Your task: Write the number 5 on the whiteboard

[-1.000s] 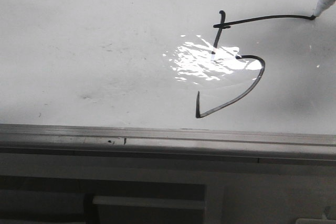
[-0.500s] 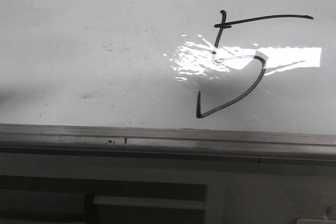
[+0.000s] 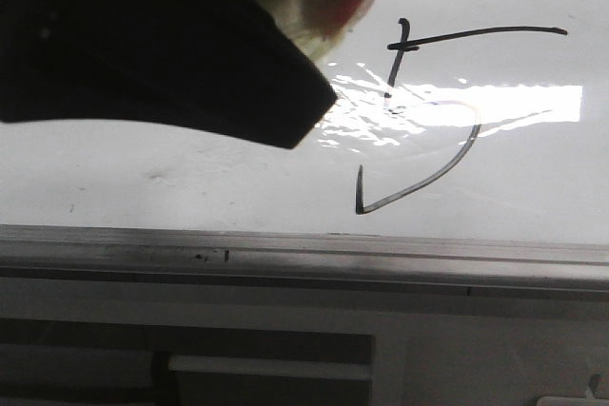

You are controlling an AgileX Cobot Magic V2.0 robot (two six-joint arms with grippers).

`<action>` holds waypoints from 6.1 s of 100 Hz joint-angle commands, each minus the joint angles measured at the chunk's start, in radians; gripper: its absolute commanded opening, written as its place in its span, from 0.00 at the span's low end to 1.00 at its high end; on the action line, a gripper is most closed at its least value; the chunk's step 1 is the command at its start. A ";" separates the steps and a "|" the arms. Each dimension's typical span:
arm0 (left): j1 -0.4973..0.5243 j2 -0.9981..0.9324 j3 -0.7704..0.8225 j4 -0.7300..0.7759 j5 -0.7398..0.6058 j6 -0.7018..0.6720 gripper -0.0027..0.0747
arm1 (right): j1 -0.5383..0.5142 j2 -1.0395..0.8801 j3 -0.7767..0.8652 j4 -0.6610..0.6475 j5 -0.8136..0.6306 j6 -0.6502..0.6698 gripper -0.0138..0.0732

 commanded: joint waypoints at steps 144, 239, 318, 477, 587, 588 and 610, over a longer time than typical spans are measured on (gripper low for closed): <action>0.147 0.217 -0.004 -0.169 -0.408 -0.530 0.01 | -0.262 -0.393 -0.081 -0.089 0.148 0.013 0.09; 0.250 0.327 -0.004 -0.319 -0.406 -0.524 0.01 | -0.262 -0.405 -0.048 -0.067 0.181 0.054 0.09; 0.252 0.327 -0.004 -0.401 -0.420 -0.524 0.41 | -0.262 -0.405 -0.034 -0.059 0.144 0.054 0.09; 0.196 -0.513 0.123 0.266 -0.068 -0.524 0.01 | -0.262 -0.974 0.166 -0.340 0.394 0.116 0.09; 0.635 -1.008 0.664 0.343 -0.241 -0.495 0.01 | -0.262 -0.974 0.166 -0.342 0.398 0.116 0.09; 0.640 -1.011 0.675 0.343 -0.241 -0.495 0.01 | -0.262 -0.974 0.166 -0.342 0.398 0.116 0.09; 0.736 -1.133 0.780 0.323 -0.172 -0.495 0.01 | -0.262 -0.974 0.166 -0.342 0.398 0.116 0.09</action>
